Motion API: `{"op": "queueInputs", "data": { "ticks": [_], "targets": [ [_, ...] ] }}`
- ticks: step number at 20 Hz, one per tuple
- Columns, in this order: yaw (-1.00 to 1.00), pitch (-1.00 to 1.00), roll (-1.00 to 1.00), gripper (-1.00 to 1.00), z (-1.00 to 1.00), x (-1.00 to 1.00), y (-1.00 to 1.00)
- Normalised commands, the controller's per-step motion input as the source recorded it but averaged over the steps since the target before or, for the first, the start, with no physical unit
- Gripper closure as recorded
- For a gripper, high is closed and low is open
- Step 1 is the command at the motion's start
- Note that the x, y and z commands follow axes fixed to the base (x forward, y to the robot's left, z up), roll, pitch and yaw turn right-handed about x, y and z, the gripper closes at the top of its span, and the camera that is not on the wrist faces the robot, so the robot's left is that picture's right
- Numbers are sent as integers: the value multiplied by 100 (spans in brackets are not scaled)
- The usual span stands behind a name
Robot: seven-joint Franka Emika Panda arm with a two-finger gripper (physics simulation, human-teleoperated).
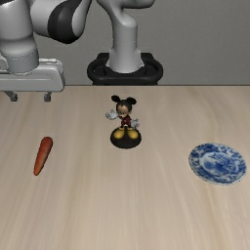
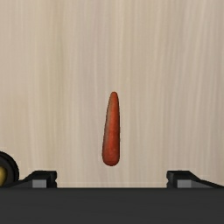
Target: Pick up the carrot and put it on the plate
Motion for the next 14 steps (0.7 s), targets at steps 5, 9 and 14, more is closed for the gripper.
{"op": "queueInputs", "data": {
  "ticks": [5, 9, 14],
  "targets": [
    [0, 0, 0, -100, -100, 0, 0],
    [0, 0, 0, -100, -100, 0, 0],
    [0, 0, 0, -100, -100, 0, 0]
  ]
}}
